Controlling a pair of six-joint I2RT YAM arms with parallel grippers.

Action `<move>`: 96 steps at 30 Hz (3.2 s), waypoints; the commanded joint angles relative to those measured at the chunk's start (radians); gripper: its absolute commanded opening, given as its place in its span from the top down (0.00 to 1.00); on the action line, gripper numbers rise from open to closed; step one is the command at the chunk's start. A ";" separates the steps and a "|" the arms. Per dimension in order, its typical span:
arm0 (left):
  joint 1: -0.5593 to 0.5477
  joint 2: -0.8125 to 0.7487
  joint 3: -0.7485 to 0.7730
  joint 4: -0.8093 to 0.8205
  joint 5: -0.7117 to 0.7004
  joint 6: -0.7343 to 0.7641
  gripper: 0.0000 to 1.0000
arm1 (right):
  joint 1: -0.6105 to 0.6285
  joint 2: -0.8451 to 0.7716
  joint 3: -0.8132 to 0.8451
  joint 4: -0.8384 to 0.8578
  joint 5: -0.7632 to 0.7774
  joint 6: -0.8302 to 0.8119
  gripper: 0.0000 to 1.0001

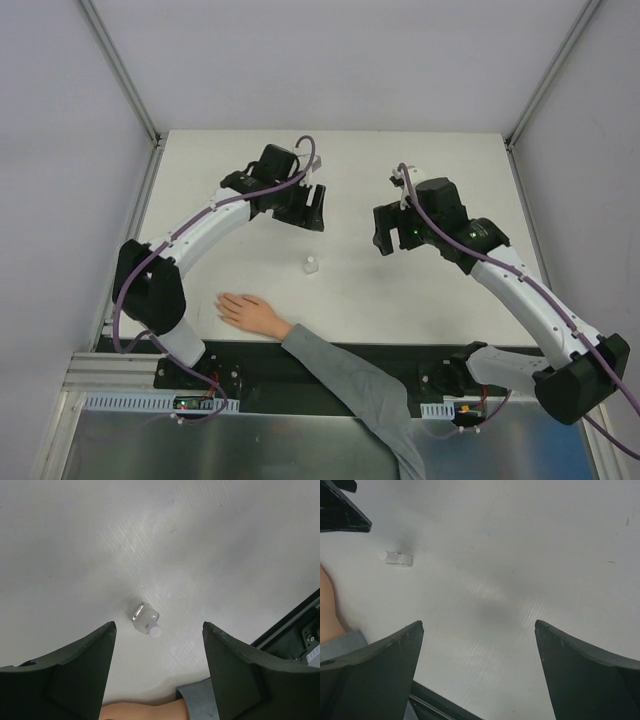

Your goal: Paint the nails

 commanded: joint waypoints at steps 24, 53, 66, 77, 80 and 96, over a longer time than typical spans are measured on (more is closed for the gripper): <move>-0.194 0.139 -0.095 -0.045 -0.218 -0.023 0.46 | -0.038 -0.135 -0.116 0.089 -0.053 0.028 0.04; -0.199 0.063 -0.018 -0.143 -0.099 -0.005 1.00 | -0.033 -0.138 -0.251 0.355 -0.516 -0.056 0.02; -0.139 -0.259 0.077 -0.251 0.371 -0.066 1.00 | 0.073 -0.115 -0.372 0.748 -0.877 -0.058 0.10; -0.139 -0.279 0.092 -0.249 0.433 -0.083 1.00 | 0.145 -0.086 -0.318 0.803 -0.860 -0.058 0.24; -0.139 -0.275 0.095 -0.248 0.436 -0.088 1.00 | 0.177 -0.078 -0.309 0.800 -0.811 -0.079 0.29; -0.139 -0.276 0.085 -0.249 0.454 -0.102 1.00 | 0.221 -0.075 -0.280 0.803 -0.745 -0.115 0.70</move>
